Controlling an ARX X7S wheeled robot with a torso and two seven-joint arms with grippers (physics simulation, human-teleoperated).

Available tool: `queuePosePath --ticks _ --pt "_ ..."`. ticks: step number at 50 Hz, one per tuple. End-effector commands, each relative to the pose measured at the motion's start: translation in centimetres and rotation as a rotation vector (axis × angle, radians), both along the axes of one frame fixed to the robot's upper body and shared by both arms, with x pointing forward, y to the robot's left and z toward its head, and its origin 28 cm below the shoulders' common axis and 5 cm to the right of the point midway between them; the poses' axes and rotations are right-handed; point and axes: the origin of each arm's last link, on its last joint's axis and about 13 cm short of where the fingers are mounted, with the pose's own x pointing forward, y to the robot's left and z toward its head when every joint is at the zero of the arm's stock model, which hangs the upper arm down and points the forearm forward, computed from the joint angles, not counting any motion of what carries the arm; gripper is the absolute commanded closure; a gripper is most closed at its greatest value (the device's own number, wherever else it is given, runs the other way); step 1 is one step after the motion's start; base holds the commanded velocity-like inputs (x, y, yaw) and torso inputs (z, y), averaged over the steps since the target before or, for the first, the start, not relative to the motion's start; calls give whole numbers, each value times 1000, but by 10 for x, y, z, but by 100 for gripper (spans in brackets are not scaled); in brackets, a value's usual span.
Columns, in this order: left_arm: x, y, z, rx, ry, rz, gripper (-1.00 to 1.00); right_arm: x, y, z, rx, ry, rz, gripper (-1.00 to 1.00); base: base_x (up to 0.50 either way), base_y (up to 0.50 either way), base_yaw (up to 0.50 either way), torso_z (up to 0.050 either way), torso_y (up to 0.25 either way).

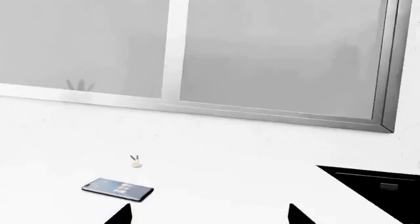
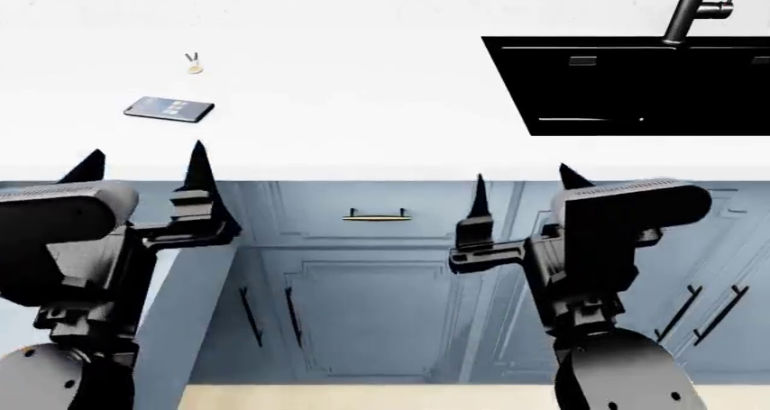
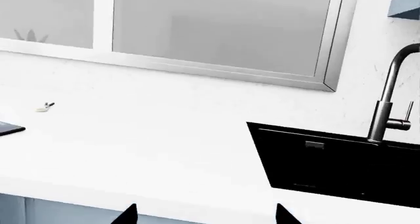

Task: Close the left drawer.

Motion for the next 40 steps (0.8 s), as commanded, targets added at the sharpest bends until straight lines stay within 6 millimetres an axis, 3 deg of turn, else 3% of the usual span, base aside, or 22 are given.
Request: queuePosePath --ticks 1,12,40 --pt "-47 2 64 100 29 -52 -100 -23 -1 63 -59 -12 17 -100 0 0 0 0 0" --pt "-50 3 62 110 30 -50 -100 -21 1 67 -37 -24 33 -100 0 0 44 0 0" --pt "-52 2 62 121 37 -42 -100 -16 9 65 -99 20 62 -100 0 0 500 0 0"
